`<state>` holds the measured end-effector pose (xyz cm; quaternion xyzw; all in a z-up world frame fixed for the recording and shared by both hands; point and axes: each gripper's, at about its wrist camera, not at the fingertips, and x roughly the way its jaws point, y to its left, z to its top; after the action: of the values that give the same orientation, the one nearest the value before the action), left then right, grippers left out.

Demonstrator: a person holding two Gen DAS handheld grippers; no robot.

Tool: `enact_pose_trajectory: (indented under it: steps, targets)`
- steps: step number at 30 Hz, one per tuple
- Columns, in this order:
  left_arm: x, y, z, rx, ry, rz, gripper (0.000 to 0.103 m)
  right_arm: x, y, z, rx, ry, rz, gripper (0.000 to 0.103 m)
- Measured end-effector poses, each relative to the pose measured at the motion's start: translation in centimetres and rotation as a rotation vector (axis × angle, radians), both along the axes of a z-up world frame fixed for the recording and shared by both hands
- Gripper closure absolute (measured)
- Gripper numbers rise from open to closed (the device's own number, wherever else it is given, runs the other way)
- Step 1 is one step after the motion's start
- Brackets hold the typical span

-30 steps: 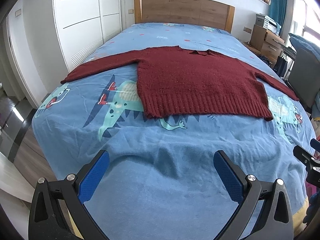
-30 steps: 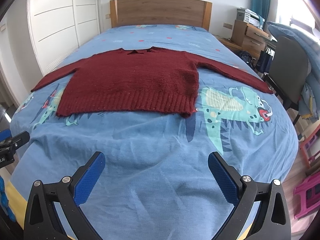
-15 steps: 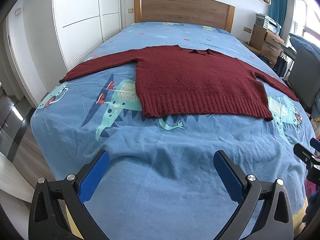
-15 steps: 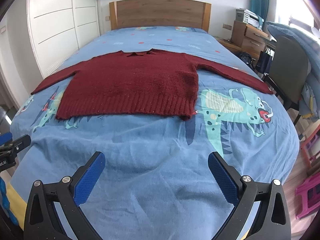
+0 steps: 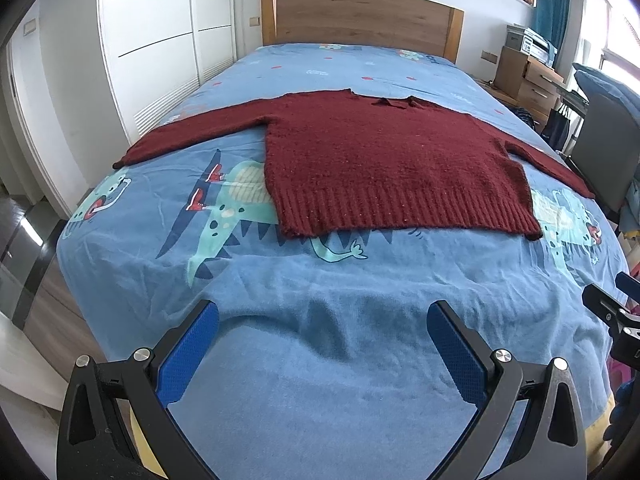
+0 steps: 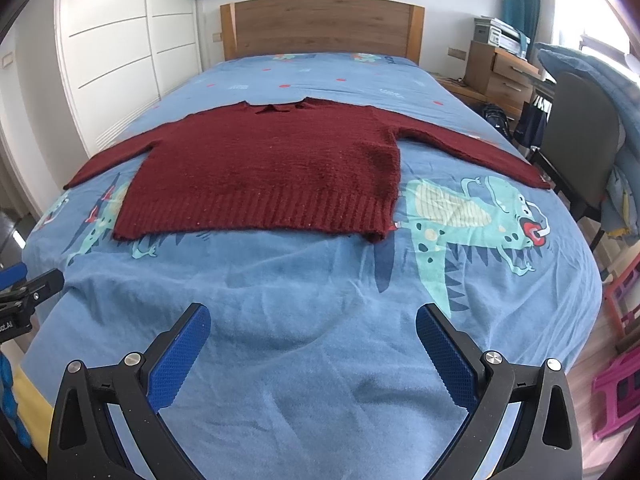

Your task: Fold small clothes

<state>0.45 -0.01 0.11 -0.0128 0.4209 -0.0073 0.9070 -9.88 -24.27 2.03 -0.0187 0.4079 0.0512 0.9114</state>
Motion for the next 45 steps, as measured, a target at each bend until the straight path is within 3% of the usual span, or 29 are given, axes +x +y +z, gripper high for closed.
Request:
enact_pose_trajectory:
  steps: [31,45]
  targets:
    - [0.0,0.4,-0.2,-0.001,0.005,0.000,0.001,-0.1,-0.2,-0.2,0.002,-0.001,-0.003,0.001]
    - [0.9,0.4,-0.9,-0.030,0.069,-0.031,0.001,0.3,-1.4,-0.5,0.020,0.007,-0.027,0.001]
